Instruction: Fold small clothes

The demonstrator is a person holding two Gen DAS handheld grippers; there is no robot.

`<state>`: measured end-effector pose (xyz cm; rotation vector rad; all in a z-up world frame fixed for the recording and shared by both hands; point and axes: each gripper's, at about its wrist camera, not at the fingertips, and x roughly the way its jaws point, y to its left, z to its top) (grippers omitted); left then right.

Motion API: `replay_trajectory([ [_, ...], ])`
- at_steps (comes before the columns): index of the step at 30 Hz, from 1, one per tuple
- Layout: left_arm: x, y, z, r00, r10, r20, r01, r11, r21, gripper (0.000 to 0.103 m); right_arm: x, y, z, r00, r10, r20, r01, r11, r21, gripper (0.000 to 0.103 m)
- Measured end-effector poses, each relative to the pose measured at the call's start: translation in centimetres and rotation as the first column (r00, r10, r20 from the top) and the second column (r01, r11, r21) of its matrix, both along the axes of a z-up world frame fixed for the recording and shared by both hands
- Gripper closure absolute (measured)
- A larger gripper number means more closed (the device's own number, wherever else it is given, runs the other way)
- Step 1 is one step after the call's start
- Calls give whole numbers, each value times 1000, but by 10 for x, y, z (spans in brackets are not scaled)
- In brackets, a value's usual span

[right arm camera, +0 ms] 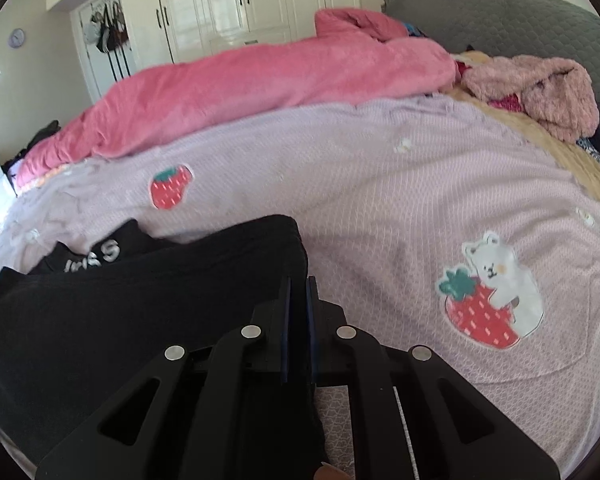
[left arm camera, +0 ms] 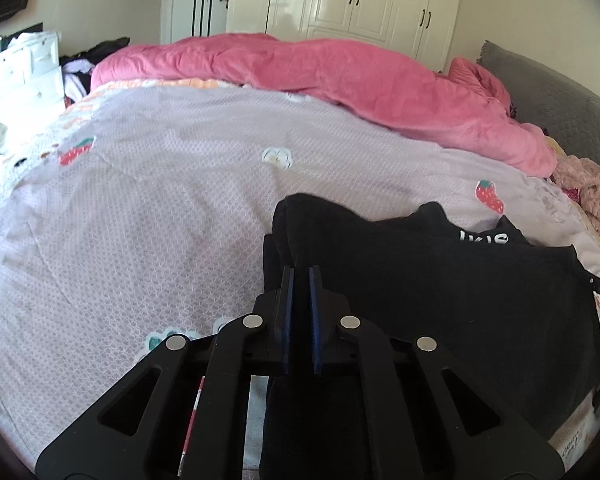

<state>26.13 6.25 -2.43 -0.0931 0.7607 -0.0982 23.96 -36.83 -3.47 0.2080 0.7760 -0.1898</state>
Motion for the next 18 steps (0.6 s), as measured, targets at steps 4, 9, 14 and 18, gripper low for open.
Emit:
replay_trajectory([
  [4,1,1,-7,1000,1,-26,-1,1000,6,98,-2,0,-4,1000,-19,-15,19,1000,-8,90],
  [9,-1,2,-7,1000,8,-29,-8,1000,4,94,-5,-7,-6,999,-43,-20,43,999,13,76],
  [14,-4,4,-4,1000,13,-28,-13,1000,0,91,-9,-7,-2,999,-46,-12,46,999,18,60],
  [18,-5,4,-3,999,15,-34,-15,1000,-9,88,-15,-10,3,999,-43,11,43,998,49,45],
])
